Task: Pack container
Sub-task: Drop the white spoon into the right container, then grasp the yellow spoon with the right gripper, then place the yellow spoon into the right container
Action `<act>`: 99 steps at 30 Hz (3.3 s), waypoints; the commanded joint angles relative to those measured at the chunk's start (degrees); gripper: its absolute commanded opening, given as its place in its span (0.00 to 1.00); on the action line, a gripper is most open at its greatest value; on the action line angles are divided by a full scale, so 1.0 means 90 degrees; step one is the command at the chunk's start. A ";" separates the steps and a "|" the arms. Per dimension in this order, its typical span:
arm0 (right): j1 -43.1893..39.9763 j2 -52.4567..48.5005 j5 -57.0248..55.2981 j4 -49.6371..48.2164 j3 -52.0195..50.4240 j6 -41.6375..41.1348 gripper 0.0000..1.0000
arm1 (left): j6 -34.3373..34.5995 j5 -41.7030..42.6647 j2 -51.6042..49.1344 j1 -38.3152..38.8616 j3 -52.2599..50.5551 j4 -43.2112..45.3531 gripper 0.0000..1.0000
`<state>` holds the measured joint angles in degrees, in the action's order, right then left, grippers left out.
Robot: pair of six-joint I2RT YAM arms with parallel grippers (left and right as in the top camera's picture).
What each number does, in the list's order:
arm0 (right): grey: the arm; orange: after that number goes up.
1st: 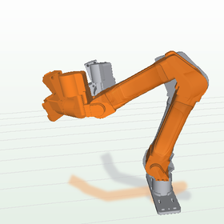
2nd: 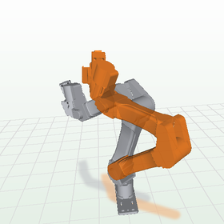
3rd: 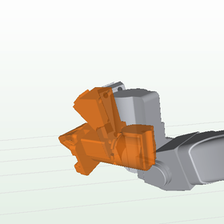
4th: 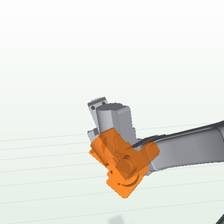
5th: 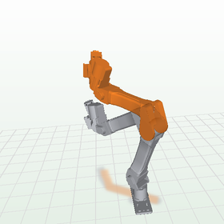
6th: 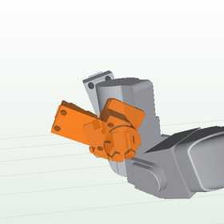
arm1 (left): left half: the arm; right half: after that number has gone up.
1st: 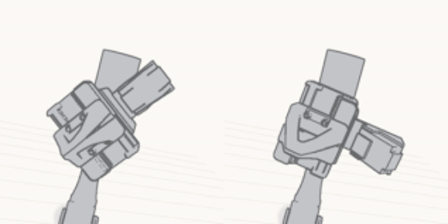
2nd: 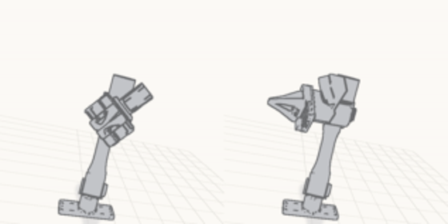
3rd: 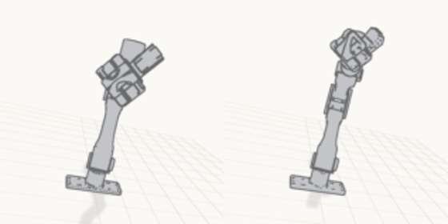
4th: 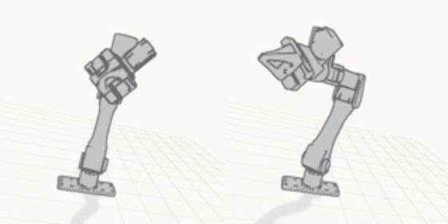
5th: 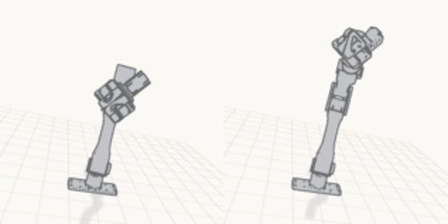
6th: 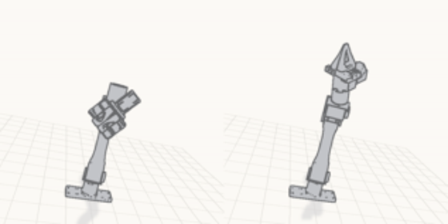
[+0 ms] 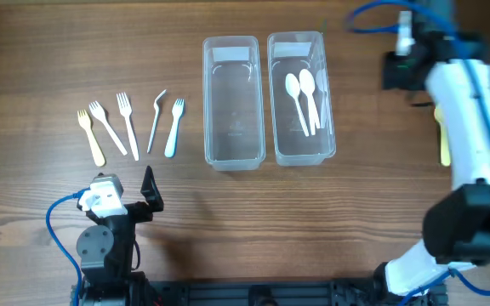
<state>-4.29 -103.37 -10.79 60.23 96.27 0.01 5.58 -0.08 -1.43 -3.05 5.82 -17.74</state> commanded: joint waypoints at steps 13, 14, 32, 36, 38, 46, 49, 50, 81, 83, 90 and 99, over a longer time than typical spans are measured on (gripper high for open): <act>-0.2331 -0.1275 0.0736 -0.0282 0.0044 0.1214 0.48 | -0.0121 0.0075 0.0056 0.0036 -0.0041 0.0022 1.00; -0.2329 -0.1416 0.0738 -0.0287 0.0041 0.1304 0.46 | -0.0121 0.0075 0.0056 0.0036 -0.0041 0.0022 1.00; -0.2331 -0.2742 0.0758 -0.1103 -0.0415 0.1506 0.43 | -0.0121 0.0075 0.0056 0.0036 -0.0041 0.0022 1.00; -0.2329 -0.2742 0.0758 -0.1428 -0.0857 0.1503 0.40 | -0.0119 0.0075 0.0056 0.0036 -0.0041 0.0022 1.00; -0.2329 -0.2742 0.0760 -0.1479 -0.0964 0.1498 0.30 | -0.0121 0.0075 0.0056 0.0036 -0.0041 0.0022 1.00; -0.2310 -0.2618 0.0823 -0.1382 -0.0653 0.1141 0.04 | -0.0119 0.0075 0.0056 0.0036 -0.0041 0.0022 1.00; -0.2232 -0.2431 0.1049 -0.1263 -0.0342 0.1144 0.04 | -0.0119 0.0075 0.0056 0.0036 -0.0041 0.0022 1.00; -0.2188 -0.2361 0.1134 -0.1209 -0.0204 0.1146 0.04 | -0.0119 0.0075 0.0056 0.0036 -0.0041 0.0022 1.00; 0.2567 -0.0971 0.1851 -0.1741 0.0097 -0.0525 0.17 | -0.0119 0.0075 0.0056 0.0036 -0.0041 0.0022 1.00; 0.2565 -0.1161 0.1851 -0.1753 0.0097 -0.0517 0.43 | -0.0121 0.0075 0.0056 0.0036 -0.0041 0.0022 1.00; 0.2302 -0.0665 0.0670 -0.1479 0.0335 -0.0508 0.63 | -0.0121 0.0075 0.0056 0.0036 -0.0041 0.0022 1.00; 0.0022 0.0512 -0.0306 -0.0457 0.0544 0.0804 0.99 | -0.0119 0.0075 0.0056 0.0036 -0.0041 0.0022 1.00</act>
<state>3.16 -101.73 -9.82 54.06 99.85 -0.80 5.56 -0.08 -1.43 -3.05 5.82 -17.74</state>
